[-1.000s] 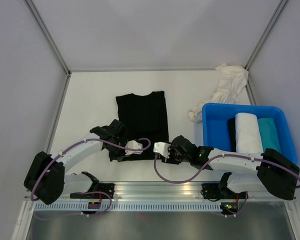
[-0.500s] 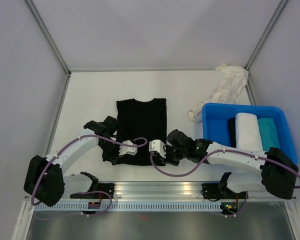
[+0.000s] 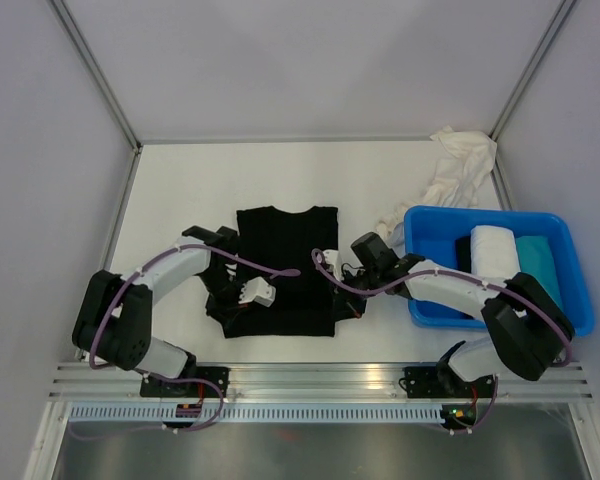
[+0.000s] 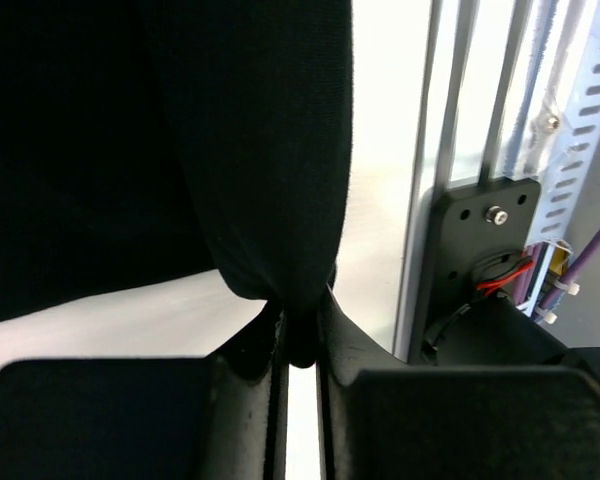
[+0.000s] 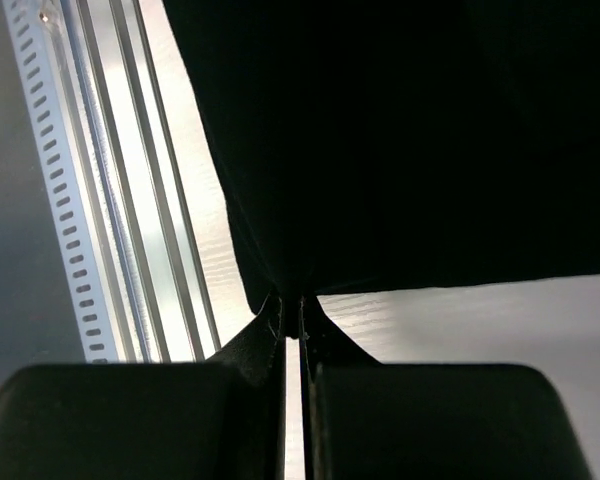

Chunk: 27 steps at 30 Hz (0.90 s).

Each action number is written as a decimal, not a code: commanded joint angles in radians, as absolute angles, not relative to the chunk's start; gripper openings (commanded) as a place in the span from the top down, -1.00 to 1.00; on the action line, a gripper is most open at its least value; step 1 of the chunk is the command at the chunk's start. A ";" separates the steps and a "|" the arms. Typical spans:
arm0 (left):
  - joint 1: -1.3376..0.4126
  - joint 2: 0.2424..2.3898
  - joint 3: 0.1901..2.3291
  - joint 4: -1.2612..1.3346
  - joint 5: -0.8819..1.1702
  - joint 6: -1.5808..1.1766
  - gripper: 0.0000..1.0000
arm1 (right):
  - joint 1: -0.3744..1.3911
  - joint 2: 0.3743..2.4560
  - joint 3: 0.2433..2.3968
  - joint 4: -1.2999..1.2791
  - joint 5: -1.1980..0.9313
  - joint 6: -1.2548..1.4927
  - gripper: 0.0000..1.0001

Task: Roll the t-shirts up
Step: Roll the tshirt

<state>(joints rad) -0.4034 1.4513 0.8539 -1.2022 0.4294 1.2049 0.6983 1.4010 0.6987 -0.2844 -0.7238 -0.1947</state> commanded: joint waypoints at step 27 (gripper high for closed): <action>-0.276 1.477 0.816 -1.013 0.637 0.894 0.05 | 0.580 1.562 0.716 -0.195 -0.758 -0.006 1.00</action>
<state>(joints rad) -0.2722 1.4319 0.8524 -1.0973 0.6292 0.9749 0.5850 1.5532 0.7078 -0.2455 -0.7605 -0.0280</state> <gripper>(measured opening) 0.518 0.027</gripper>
